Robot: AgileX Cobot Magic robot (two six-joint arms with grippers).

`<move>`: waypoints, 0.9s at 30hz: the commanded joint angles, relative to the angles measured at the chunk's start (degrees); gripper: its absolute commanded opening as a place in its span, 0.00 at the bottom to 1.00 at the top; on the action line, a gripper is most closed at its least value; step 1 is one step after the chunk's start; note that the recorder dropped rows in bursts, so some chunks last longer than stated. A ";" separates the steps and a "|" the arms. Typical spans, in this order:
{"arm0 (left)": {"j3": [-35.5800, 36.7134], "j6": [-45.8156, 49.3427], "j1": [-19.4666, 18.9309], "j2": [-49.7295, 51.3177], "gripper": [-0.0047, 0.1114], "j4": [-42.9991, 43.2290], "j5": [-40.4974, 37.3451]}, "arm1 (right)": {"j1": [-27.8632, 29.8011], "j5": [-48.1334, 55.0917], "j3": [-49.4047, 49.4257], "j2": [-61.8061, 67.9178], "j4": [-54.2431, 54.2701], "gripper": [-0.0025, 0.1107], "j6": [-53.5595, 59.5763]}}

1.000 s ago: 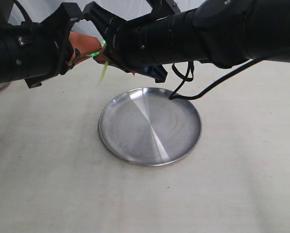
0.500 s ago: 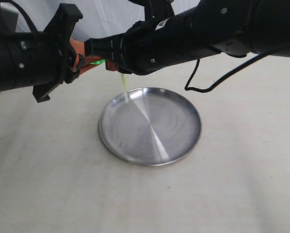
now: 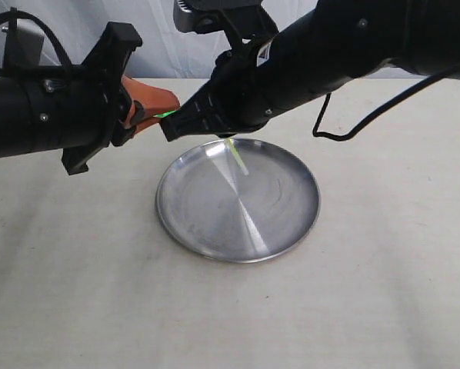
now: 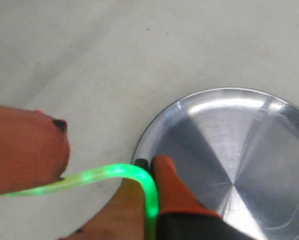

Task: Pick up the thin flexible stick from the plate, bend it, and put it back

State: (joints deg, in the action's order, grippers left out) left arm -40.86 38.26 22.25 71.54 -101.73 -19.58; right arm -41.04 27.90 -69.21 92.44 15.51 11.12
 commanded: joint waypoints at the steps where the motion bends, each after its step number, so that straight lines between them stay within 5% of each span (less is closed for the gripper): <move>1: 0.74 -0.23 0.73 -0.20 0.04 1.79 -2.35 | 1.08 0.63 -0.75 -0.60 -7.07 0.01 -0.29; 8: 0.74 -0.24 0.73 -0.20 0.04 1.79 -2.45 | 1.08 9.60 -0.75 -0.60 -16.95 0.01 -0.29; 21: 0.74 -0.24 0.73 -0.20 0.05 1.79 0.27 | 1.08 11.64 -0.75 -0.60 -19.54 0.01 -6.09; 27: 0.74 -0.24 0.73 -0.20 0.24 1.79 2.32 | 1.08 10.56 -0.75 -0.60 -19.93 0.01 -8.57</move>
State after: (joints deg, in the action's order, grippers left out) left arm -40.52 37.93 22.88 71.94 -100.53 -18.12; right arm -40.69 38.47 -70.19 91.72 -2.02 3.73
